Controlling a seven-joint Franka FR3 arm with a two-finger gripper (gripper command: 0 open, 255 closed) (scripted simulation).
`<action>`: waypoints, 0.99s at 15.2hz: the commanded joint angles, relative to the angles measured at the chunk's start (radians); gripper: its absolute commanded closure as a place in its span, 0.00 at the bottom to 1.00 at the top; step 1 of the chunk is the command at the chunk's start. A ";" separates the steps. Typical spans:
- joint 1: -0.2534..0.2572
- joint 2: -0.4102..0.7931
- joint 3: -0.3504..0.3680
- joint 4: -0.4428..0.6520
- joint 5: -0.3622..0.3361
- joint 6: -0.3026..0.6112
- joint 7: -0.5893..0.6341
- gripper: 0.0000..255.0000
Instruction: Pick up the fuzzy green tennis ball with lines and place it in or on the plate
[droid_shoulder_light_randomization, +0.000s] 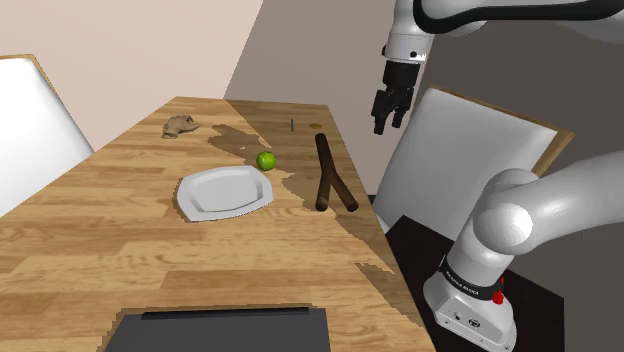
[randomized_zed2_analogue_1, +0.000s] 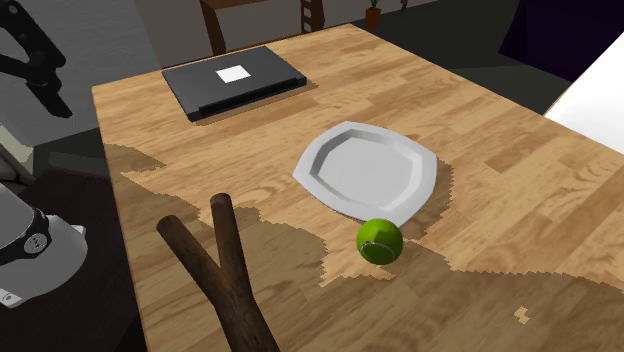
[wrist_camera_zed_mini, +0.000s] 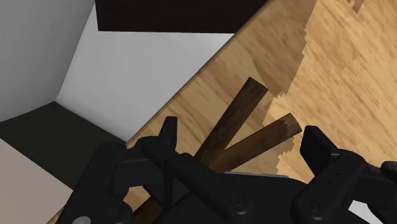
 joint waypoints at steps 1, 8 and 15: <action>0.000 0.000 0.000 0.000 0.000 0.000 0.000 0.00; 0.026 0.250 0.022 0.069 0.016 0.196 -0.001 0.00; 0.047 0.513 0.043 0.202 0.022 0.340 -0.002 0.00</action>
